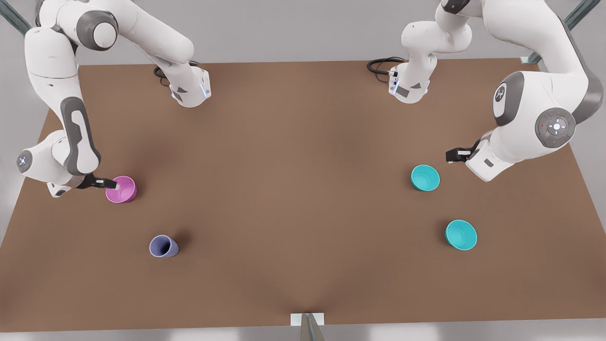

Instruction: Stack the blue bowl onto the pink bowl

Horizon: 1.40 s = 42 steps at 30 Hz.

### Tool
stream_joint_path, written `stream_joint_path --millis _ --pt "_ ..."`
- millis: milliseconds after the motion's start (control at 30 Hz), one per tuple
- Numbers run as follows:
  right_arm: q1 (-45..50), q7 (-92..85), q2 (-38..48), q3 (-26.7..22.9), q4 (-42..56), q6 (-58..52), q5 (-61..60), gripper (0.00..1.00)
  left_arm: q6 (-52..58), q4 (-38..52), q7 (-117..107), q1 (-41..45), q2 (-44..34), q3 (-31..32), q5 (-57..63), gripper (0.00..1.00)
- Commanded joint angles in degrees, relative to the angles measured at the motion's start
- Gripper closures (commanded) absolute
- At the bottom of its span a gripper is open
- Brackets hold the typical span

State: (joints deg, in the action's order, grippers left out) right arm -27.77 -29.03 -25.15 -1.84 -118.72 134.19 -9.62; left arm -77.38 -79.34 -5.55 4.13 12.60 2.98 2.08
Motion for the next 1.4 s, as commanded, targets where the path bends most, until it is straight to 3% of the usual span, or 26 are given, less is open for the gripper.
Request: stream_joint_path --millis 0,200,233,267,300,400,600,733,800,900,1133,1267,1367 --pt "0.0 -10.0 -0.6 0.0 0.0 3.1 -0.8 0.0 0.1 0.1 -0.4 0.0 0.0 0.0 0.0 0.0" --pt "0.1 -10.0 -2.3 0.1 0.3 3.1 -1.3 0.0 0.6 0.1 -0.4 0.0 -0.1 0.0 0.0 0.0" --pt "0.1 -10.0 -2.5 0.1 0.4 3.1 -1.3 0.15 0.9 0.1 -0.4 0.0 -0.1 0.0 0.0 0.0" --pt "0.1 -10.0 -2.5 0.1 0.4 3.0 -1.5 0.37 1.0 0.1 -0.4 0.0 -0.2 0.0 0.0 0.0" --pt "0.1 -10.0 -2.5 0.1 0.4 2.9 -1.5 0.5 1.0 0.1 -0.4 0.0 -0.2 0.0 0.0 0.0" --pt "0.4 -10.0 -2.4 0.1 1.0 2.5 -1.5 0.76 1.0 0.1 -0.4 0.0 -0.2 0.0 0.0 0.0" --pt "1.3 -10.3 -1.6 2.1 7.6 -6.2 -3.0 0.79 0.7 0.1 -0.4 0.0 0.3 0.0 0.1 0.0" --pt "2.2 -3.2 1.0 13.4 12.6 -12.8 -8.7 0.79 0.7 0.1 -0.4 0.0 0.3 0.0 0.1 0.0" --pt "4.5 11.3 0.7 21.1 16.9 -12.8 -8.7 0.79 0.7 0.1 -0.4 0.0 0.3 0.0 0.1 0.0" --pt "13.4 21.6 -1.4 21.1 23.1 -12.0 -9.2 0.79 0.7 0.1 -0.4 -0.1 0.3 0.0 0.1 0.0" --pt "34.3 49.1 -20.0 20.7 51.0 -10.2 -9.3 0.79 0.7 0.1 -0.4 -0.1 0.3 0.0 0.2 0.0" --pt "42.7 60.7 -23.8 19.2 51.6 -0.3 -9.2 0.79 0.7 0.1 -0.4 -0.1 0.4 0.0 0.3 0.0" --pt "50.6 66.6 -27.9 15.3 52.2 8.4 -8.8 0.79 0.7 0.0 -0.4 0.0 0.8 0.0 0.3 0.0"
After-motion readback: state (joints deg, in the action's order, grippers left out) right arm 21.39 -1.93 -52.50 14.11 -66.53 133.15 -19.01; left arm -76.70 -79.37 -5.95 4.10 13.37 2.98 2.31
